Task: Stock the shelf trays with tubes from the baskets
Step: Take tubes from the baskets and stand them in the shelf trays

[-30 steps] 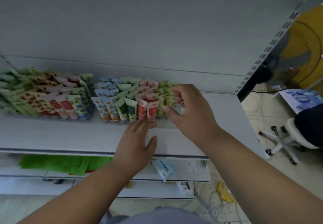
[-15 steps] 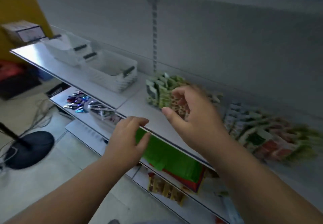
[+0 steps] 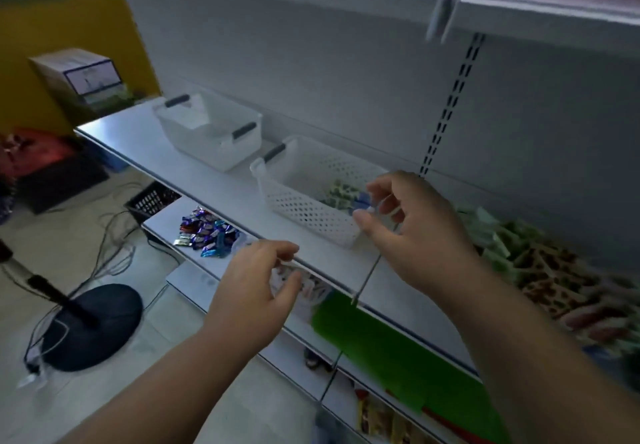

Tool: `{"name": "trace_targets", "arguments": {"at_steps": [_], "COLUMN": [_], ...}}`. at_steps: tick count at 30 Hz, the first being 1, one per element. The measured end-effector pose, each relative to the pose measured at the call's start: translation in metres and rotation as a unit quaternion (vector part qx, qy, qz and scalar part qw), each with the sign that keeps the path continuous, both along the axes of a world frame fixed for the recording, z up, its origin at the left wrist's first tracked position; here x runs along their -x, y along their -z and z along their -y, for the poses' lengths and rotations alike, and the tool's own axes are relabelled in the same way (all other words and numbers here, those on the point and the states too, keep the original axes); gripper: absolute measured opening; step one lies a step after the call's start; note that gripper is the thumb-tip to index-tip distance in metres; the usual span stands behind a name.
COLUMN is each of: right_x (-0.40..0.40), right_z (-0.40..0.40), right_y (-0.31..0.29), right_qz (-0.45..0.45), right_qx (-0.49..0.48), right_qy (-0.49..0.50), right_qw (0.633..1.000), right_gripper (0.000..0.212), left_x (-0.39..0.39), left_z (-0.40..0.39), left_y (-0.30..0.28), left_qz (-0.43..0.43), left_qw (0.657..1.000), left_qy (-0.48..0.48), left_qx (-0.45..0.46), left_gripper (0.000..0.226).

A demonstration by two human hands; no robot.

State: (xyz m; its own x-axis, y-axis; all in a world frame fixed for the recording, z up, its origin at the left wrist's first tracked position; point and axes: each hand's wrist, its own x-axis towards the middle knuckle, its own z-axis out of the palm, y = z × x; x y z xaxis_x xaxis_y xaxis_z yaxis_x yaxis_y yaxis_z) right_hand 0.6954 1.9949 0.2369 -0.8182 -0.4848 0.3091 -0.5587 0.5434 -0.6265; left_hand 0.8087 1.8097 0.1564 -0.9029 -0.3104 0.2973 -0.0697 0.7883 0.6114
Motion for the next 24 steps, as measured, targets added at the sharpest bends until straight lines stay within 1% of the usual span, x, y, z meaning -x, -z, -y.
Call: {"name": "trace_targets", "arguments": {"at_steps": [2,7,12,15,19,21,23,24], "right_x": [0.034,0.101,0.136,0.154,0.168,0.171,0.172,0.170], "right_z": [0.017,0.055,0.099,0.124,0.160,0.176,0.189,0.195], "right_y": [0.007,0.023,0.039,0.058,0.069,0.069,0.072,0.073], "right_qz": [0.004,0.018,0.095,0.154,0.227,0.257,0.312,0.340], "right_qx": [-0.014,-0.084,-0.140,-0.184,-0.242,-0.280,-0.284,-0.283], "right_qy": [0.001,-0.019,-0.051,-0.062,-0.072,-0.072,-0.062,-0.055], "right_qw": [1.000,0.996,0.984,0.969,0.940,0.922,0.905,0.895], "right_gripper": [0.020,0.019,0.023,0.029,0.033,0.030,0.023,0.024], "left_x": [0.026,0.078,0.115,0.135,0.164,0.175,0.182,0.184], "left_z": [0.015,0.053,0.101,0.129,0.166,0.179,0.186,0.189], "left_y": [-0.001,-0.019,-0.024,-0.019,-0.017,-0.017,-0.015,-0.013], "left_qz": [-0.011,-0.016,-0.025,-0.021,-0.008,-0.010,-0.011,-0.010], "left_qw": [1.000,1.000,0.998,0.996,0.984,0.975,0.968,0.965], "left_qy": [-0.003,0.021,0.060,0.091,0.176,0.220,0.251,0.263], "left_qx": [-0.010,0.004,0.001,0.001,0.010,0.009,0.000,-0.007], "left_gripper": [0.029,0.024,0.023,0.024,0.026,0.027,0.029,0.029]}}
